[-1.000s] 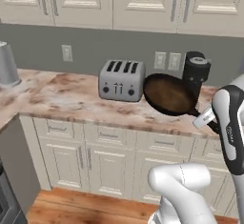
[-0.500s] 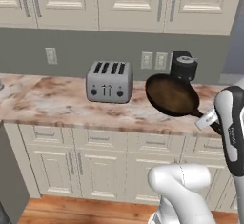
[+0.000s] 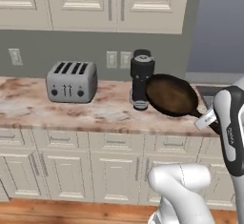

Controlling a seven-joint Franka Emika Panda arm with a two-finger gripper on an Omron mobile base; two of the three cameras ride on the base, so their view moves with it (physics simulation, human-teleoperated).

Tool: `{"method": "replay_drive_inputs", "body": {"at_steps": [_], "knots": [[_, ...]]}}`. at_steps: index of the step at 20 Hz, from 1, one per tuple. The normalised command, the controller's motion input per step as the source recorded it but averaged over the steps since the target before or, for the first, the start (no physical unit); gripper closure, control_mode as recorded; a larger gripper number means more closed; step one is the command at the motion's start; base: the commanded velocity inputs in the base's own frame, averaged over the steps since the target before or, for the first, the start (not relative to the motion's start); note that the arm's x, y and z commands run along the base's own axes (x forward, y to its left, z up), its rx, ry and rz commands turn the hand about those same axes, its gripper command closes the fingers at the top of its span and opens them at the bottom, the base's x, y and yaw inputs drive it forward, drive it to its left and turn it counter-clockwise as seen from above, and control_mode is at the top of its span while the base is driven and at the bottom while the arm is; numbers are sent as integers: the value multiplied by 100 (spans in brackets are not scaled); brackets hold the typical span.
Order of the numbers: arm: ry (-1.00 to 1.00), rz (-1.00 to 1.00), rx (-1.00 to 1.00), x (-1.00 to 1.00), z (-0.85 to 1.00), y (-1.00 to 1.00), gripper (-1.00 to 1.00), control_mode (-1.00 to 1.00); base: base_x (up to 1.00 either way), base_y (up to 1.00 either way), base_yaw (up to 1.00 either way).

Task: Move the pot and pan from the stove into the sink.

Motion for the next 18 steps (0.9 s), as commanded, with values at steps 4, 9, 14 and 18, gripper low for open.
{"method": "replay_drive_inputs", "body": {"at_steps": [4,9,14,18], "knots": [[0,0,0,0,0,0,100,100,0,-92,-18],[0,0,0,0,0,0,100,100,0,-92,-20],[0,0,0,0,0,0,100,100,0,-89,-20],[0,0,0,0,0,0,100,100,2,-86,-18]]}}
